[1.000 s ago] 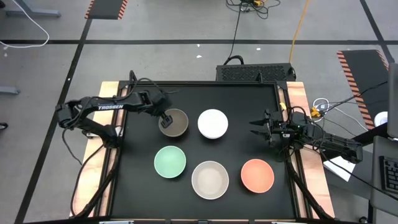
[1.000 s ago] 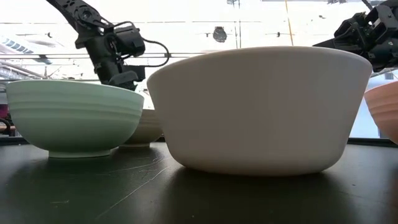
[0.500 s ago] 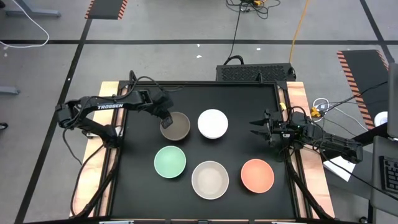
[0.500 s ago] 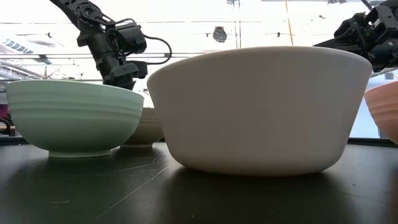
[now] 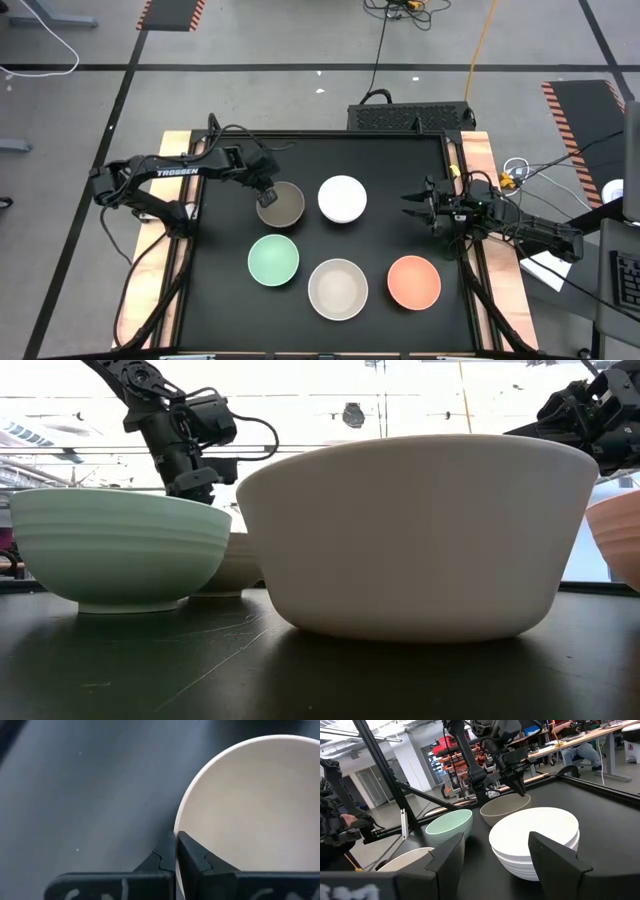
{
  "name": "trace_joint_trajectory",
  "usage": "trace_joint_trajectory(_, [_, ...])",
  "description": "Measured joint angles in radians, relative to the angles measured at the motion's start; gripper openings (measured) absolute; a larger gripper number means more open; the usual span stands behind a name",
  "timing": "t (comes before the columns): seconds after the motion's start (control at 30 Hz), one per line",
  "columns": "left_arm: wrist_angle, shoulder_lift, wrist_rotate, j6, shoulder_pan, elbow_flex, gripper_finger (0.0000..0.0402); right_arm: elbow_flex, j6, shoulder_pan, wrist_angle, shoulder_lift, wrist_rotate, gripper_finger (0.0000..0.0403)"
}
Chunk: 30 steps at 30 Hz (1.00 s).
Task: Nest bowls inside each other
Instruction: Stack the brown bowl on the stacked white bowl
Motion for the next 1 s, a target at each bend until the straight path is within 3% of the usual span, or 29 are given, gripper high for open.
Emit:
trace_joint_trajectory(0.3, [0.034, 0.000, -0.007, 0.032, -0.004, 0.069, 0.0002, 0.000, -0.003, 0.000, 0.000, 0.000, 0.000, 0.0212])
trace_joint_trajectory(0.73, [-0.097, 0.003, 0.074, 0.031, -0.005, 0.360, 0.0001, 0.000, -0.011, 0.000, 0.000, 0.000, 0.000, 0.0212])
trace_joint_trajectory(1.0, [-0.114, 0.181, 0.150, 0.006, -0.051, 0.541, 0.0000, 0.000, -0.015, 0.000, 0.001, 0.000, 0.000, 0.0212])
